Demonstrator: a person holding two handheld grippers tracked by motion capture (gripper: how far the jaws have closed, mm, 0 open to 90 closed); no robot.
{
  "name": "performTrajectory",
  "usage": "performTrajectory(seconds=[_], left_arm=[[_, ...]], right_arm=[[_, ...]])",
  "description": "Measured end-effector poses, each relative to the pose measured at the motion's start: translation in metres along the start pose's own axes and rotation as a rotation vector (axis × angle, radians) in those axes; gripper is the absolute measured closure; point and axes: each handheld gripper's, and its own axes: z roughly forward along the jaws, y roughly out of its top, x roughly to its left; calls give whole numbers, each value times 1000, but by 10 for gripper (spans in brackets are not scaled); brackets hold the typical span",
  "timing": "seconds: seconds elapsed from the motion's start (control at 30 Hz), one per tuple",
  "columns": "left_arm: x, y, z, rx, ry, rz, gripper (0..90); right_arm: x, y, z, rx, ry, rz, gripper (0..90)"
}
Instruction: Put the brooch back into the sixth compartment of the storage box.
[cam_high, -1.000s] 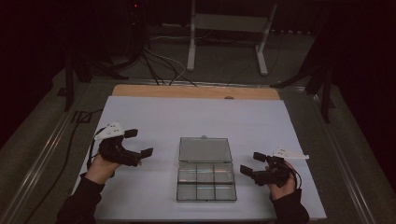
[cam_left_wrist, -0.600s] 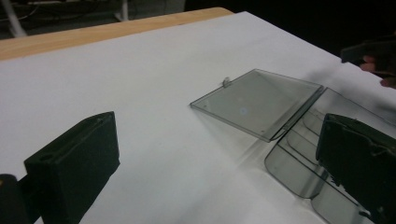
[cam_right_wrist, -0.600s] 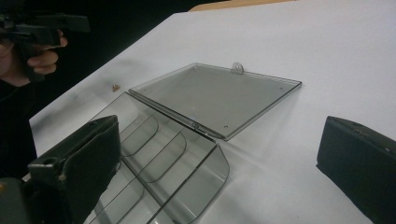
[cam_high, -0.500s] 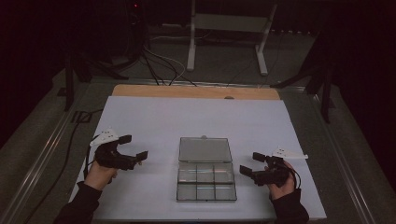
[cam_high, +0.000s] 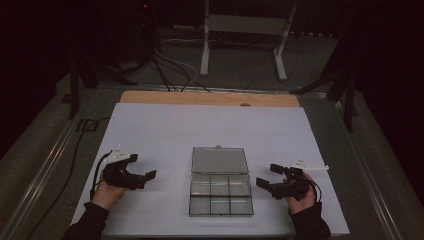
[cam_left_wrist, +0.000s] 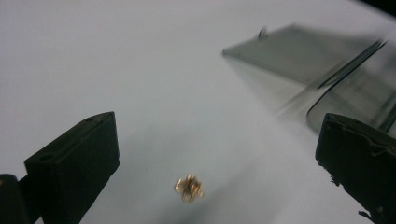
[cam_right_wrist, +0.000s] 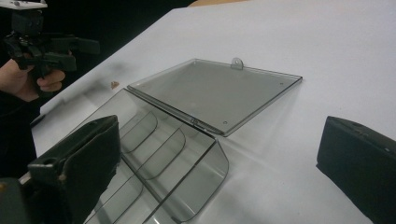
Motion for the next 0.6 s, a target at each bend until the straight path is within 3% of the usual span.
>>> performTrajectory(seconds=[0.17,0.27,0.33,0.6], left_arm=[[-3,-6,5,52,15,16,15],[-5,-8,7,75,55,35,21],[-4,-8,7,94,83,26,73],[1,-9,8,115,86,-10,197]], right_arm=[[0,0,0,4,-2,4,0],[0,0,1,5,-2,6,0],[0,0,1,6,-1,6,0],[0,0,0,3,1,1,0]])
